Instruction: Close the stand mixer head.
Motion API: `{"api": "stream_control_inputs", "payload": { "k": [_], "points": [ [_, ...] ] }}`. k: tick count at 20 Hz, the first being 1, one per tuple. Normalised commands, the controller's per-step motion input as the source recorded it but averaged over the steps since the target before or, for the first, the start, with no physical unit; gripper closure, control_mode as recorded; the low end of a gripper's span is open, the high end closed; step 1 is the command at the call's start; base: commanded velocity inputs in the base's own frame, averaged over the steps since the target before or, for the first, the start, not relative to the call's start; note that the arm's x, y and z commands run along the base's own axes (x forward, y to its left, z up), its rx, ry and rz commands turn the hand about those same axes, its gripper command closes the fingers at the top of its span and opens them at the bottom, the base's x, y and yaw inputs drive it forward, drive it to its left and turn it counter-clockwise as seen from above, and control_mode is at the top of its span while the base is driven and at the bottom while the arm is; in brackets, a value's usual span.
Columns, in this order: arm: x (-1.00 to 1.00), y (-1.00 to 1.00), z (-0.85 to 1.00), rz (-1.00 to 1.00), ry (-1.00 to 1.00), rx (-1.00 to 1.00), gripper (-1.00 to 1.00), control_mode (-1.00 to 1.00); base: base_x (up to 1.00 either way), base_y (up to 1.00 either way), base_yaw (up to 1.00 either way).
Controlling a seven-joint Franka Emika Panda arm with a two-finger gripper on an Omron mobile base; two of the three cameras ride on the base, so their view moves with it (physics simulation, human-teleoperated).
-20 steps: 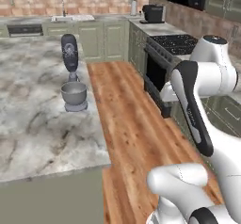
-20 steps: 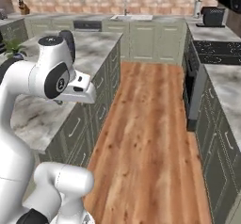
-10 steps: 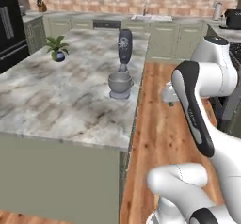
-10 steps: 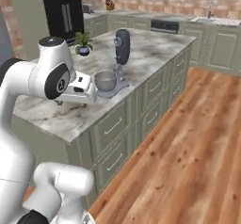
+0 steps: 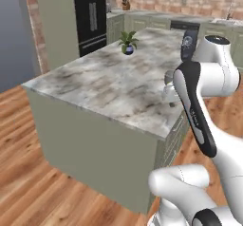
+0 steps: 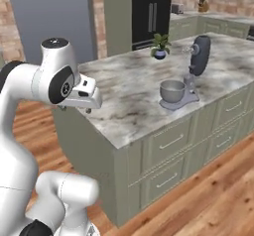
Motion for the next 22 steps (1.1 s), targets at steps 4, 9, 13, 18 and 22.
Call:
{"api": "stream_control_inputs", "payload": {
  "k": [4,9,13,18,22],
  "points": [
    [0.00,0.00,0.00,0.00,0.00,0.00,-1.00,1.00,-0.54,0.42,0.47],
    [0.00,0.00,0.00,0.00,0.00,0.00,-1.00,1.00,-0.38,0.40,0.50],
    [0.00,0.00,0.00,0.00,0.00,0.00,-1.00,1.00,-0.32,0.33,0.52],
    [0.00,0.00,0.00,0.00,0.00,0.00,-1.00,1.00,-0.19,-0.06,0.44],
    [0.00,0.00,0.00,0.00,0.00,0.00,-1.00,1.00,-0.36,-0.45,0.55]
  ]
}}
